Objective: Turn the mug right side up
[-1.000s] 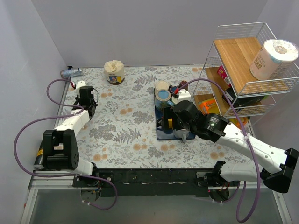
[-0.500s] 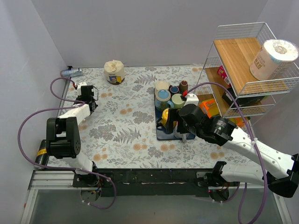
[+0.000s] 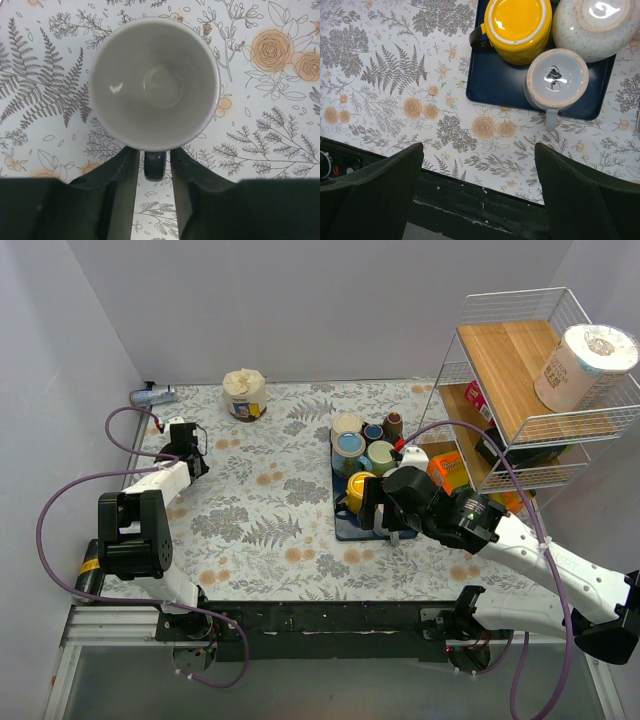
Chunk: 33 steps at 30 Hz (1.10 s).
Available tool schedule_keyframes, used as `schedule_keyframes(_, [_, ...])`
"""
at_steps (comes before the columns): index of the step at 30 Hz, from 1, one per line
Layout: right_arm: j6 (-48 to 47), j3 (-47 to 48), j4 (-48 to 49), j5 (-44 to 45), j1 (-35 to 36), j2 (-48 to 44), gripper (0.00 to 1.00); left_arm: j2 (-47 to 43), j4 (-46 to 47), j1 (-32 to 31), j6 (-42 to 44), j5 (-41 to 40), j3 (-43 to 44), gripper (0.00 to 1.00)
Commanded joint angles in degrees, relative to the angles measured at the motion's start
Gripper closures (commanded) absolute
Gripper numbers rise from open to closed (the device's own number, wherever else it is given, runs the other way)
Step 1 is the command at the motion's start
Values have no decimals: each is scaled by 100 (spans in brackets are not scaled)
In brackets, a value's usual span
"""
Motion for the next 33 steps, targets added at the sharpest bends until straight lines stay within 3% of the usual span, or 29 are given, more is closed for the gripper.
schedule_keyframes(1, [68, 120, -129, 64, 3, 63, 1, -136, -9, 51, 18, 65, 330, 61])
schedule_keyframes(4, [42, 181, -278, 56, 3, 159, 1, -233, -106, 51, -17, 74, 392, 39])
schedule_keyframes(6, [-2, 243, -515, 99, 3, 247, 2, -382, -114, 42, -26, 196, 410, 36])
schedule_keyframes(12, [120, 331, -1086, 415, 3, 397, 1, -856, -579, 42, -166, 460, 586, 14])
schedule_keyframes(16, [217, 94, -1228, 662, -5, 265, 1, -1698, -931, 33, -368, 697, 472, 2])
schedule_keyframes(23, [95, -863, -280, 864, -93, -7, 5, -2851, -1248, 51, -606, 1075, 296, 2])
schedule_keyframes(27, [-327, -1592, 450, 654, -462, -25, 6, -2931, -1432, 51, -676, 1550, 541, 2])
schedule_keyframes(33, [-749, -2024, 1442, 600, -823, 142, 21, -3142, -1398, 51, -817, 2305, 524, 2])
